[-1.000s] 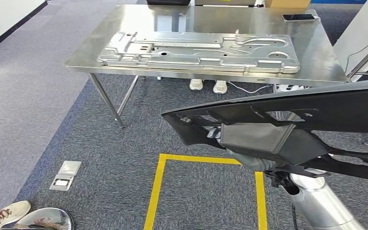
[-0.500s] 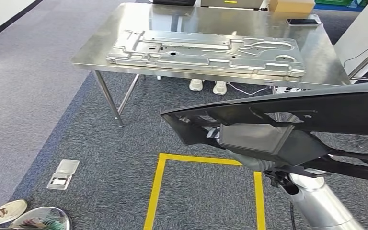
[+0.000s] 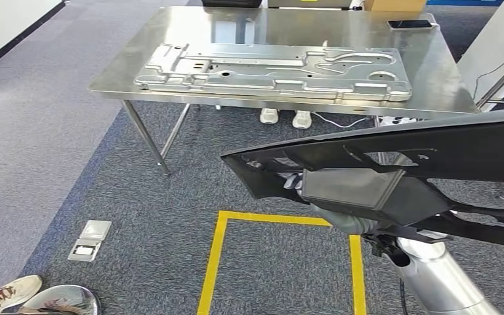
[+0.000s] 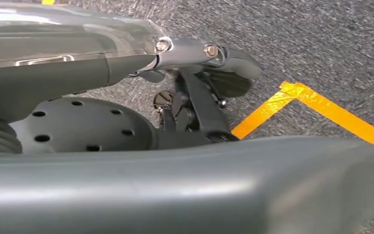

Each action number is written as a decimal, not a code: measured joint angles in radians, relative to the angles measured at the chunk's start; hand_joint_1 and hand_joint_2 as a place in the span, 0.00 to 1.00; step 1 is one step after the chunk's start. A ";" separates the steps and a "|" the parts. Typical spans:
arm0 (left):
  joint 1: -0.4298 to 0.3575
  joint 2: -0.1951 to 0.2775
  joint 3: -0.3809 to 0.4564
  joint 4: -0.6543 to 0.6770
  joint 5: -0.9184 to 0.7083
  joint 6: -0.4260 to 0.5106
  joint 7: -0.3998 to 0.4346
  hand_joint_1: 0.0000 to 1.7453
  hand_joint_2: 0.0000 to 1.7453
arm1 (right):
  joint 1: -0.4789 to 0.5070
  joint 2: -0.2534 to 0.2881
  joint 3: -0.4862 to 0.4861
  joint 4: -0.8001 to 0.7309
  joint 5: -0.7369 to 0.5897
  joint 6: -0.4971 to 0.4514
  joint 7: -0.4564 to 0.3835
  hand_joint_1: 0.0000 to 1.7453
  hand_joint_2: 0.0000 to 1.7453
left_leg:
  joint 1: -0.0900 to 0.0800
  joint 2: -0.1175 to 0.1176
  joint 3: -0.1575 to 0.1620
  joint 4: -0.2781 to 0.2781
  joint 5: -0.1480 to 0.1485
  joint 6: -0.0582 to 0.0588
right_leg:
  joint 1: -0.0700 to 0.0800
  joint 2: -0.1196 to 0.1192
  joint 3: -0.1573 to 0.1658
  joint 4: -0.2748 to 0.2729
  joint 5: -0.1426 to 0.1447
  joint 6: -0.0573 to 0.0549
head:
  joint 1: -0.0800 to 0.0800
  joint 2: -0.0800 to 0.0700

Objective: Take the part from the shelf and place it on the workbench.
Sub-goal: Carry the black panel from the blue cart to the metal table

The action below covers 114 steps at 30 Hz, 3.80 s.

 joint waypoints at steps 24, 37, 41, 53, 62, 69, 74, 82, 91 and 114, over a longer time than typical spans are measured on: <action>-0.014 -0.001 -0.077 0.000 -0.111 0.163 0.029 0.00 1.00 | 0.221 0.262 -0.230 -0.330 0.186 -0.187 -0.137 1.00 1.00 | -0.012 -0.007 0.109 -0.258 0.132 0.027 | 0.003 0.002 0.016 -0.019 -0.002 0.024 | 0.001 0.000; -0.010 0.015 -0.078 0.000 -0.114 0.157 0.057 0.00 1.00 | 0.234 0.317 -0.233 -0.331 0.194 -0.189 -0.132 1.00 1.00 | -0.007 -0.007 0.110 -0.259 0.132 0.027 | 0.008 0.003 0.015 -0.016 -0.002 0.023 | 0.001 0.000; -0.011 0.016 -0.079 0.000 -0.112 0.147 0.045 0.00 1.00 | 0.217 0.317 -0.229 -0.326 0.197 -0.189 -0.111 1.00 1.00 | -0.007 -0.007 0.110 -0.259 0.132 0.027 | 0.008 0.003 0.016 -0.016 -0.002 0.023 | 0.001 0.000; -0.014 0.015 -0.071 0.000 -0.068 0.127 0.070 0.00 1.00 | 0.145 0.312 -0.202 -0.277 0.195 -0.204 -0.056 1.00 1.00 | -0.007 -0.007 0.110 -0.259 0.132 0.027 | 0.008 0.003 0.015 -0.016 -0.002 0.023 | 0.001 0.000; -0.015 0.011 -0.061 0.000 -0.056 0.114 0.075 0.00 1.00 | 0.108 0.305 -0.186 -0.252 0.194 -0.211 -0.036 1.00 1.00 | -0.007 -0.007 0.110 -0.259 0.132 0.027 | 0.008 0.003 0.015 -0.016 -0.002 0.023 | 0.001 0.000; -0.015 0.009 -0.061 0.000 -0.056 0.113 0.072 0.00 1.00 | 0.098 0.305 -0.176 -0.247 0.194 -0.213 -0.030 1.00 1.00 | -0.010 -0.007 0.109 -0.256 0.131 0.031 | 0.004 0.002 0.016 -0.020 0.000 0.029 | 0.001 0.000; -0.017 0.008 -0.061 0.000 -0.056 0.114 0.070 0.00 1.00 | 0.092 0.303 -0.173 -0.247 0.191 -0.216 -0.028 1.00 1.00 | -0.003 0.003 0.134 -0.297 0.149 0.054 | 0.003 0.004 -0.018 0.069 -0.059 0.036 | 0.001 0.000; -0.016 0.011 -0.060 -0.001 -0.057 0.114 0.069 0.00 1.00 | 0.094 0.299 -0.172 -0.236 0.183 -0.215 -0.027 1.00 1.00 | 0.011 0.001 0.140 -0.269 0.116 0.014 | -0.013 0.003 -0.025 0.038 0.004 0.060 | 0.003 0.000; -0.016 0.015 -0.060 -0.001 -0.057 0.114 0.065 0.00 1.00 | 0.096 0.298 -0.174 -0.234 0.174 -0.216 -0.029 1.00 1.00 | 0.012 0.000 0.026 -0.036 0.012 -0.012 | -0.010 0.004 0.005 0.021 -0.029 0.000 | 0.005 0.000; -0.012 0.025 -0.060 -0.001 -0.071 0.115 0.058 0.00 1.00 | 0.103 0.298 -0.177 -0.240 0.174 -0.216 -0.044 1.00 1.00 | -0.007 -0.001 0.195 -0.276 0.068 0.026 | 0.004 0.003 -0.051 0.036 0.016 0.031 | 0.007 0.000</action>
